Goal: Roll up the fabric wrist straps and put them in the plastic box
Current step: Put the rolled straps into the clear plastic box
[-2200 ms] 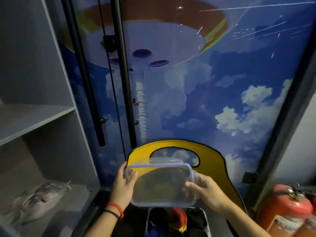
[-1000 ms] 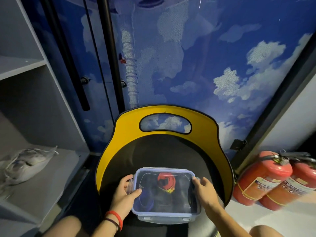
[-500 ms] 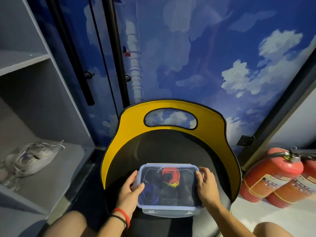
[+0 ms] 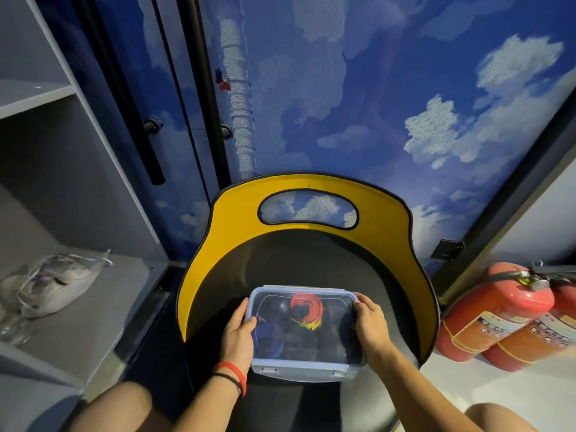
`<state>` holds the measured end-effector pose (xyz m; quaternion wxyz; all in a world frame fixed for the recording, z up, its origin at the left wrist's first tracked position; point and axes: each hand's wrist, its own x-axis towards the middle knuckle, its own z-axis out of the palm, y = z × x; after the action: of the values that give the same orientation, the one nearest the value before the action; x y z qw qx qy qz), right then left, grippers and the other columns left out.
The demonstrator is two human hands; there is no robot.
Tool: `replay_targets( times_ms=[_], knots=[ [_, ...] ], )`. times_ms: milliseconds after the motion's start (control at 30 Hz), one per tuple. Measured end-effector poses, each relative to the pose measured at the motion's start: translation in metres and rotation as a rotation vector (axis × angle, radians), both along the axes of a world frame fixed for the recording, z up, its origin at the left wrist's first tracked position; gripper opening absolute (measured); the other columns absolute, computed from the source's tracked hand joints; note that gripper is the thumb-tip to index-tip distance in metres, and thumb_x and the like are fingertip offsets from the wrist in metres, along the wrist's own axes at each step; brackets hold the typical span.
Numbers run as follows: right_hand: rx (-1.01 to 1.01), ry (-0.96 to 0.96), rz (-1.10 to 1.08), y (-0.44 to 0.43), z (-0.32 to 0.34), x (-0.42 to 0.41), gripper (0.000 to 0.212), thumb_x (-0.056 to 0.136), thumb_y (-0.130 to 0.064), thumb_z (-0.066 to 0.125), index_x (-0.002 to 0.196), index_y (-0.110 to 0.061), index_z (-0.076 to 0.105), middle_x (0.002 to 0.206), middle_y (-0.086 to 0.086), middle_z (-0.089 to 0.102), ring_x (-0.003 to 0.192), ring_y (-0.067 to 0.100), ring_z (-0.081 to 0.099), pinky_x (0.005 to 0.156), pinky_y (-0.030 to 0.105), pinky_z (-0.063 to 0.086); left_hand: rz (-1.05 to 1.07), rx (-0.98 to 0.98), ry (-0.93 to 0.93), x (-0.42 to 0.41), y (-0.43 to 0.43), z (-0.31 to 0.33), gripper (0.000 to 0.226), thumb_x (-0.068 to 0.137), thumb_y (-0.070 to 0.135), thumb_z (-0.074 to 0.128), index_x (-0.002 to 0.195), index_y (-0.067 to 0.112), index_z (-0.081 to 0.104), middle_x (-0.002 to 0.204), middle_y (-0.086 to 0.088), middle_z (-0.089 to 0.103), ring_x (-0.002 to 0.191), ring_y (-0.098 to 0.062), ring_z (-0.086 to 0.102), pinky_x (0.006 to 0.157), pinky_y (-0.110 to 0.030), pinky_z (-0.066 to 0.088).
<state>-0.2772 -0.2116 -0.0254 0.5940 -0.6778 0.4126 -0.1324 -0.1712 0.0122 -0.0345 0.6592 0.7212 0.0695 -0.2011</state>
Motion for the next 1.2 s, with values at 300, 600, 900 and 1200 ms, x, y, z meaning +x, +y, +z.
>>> replay_targets(
  times_ms=[300,600,900,1200],
  knots=[
    [0.085,0.118,0.168,-0.010,-0.009,0.006,0.034,0.107,-0.045,0.036,0.133,-0.035,0.055,0.139,0.004,0.059,0.124,0.021,0.057,0.114,0.047,0.041,-0.125,0.595,-0.268,0.000,-0.007,0.004,0.043,0.107,0.031,0.039,0.148,0.023,0.048,0.138,-0.008,0.039,0.122,-0.023,0.041,0.095,-0.030,0.038],
    [-0.487,0.390,0.363,0.008,0.015,0.041,0.041,0.104,-0.032,0.033,0.134,-0.033,0.060,0.135,0.013,0.056,0.126,0.037,0.050,0.108,0.045,0.042,-0.445,0.867,-0.554,-0.033,0.010,0.015,0.068,0.095,0.065,0.041,0.156,0.046,0.018,0.150,-0.003,0.023,0.134,-0.022,0.027,0.113,-0.035,0.033],
    [-0.552,0.480,0.350,0.010,0.013,0.045,0.049,0.100,-0.065,0.027,0.111,-0.031,0.061,0.120,0.009,0.052,0.114,0.036,0.054,0.094,0.049,0.047,-0.650,1.008,-0.579,-0.037,0.015,0.015,0.136,0.049,0.099,0.051,0.155,0.045,-0.014,0.162,-0.003,-0.009,0.144,-0.022,0.008,0.118,-0.036,0.030],
    [-0.590,0.478,0.341,0.010,0.009,0.050,0.048,0.103,-0.060,0.022,0.122,-0.036,0.059,0.124,0.008,0.051,0.118,0.034,0.050,0.097,0.053,0.046,-0.716,1.061,-0.640,-0.034,0.012,0.033,0.146,0.043,0.103,0.046,0.159,0.032,-0.008,0.162,0.000,-0.030,0.135,-0.020,0.020,0.114,-0.033,0.033]
  ],
)
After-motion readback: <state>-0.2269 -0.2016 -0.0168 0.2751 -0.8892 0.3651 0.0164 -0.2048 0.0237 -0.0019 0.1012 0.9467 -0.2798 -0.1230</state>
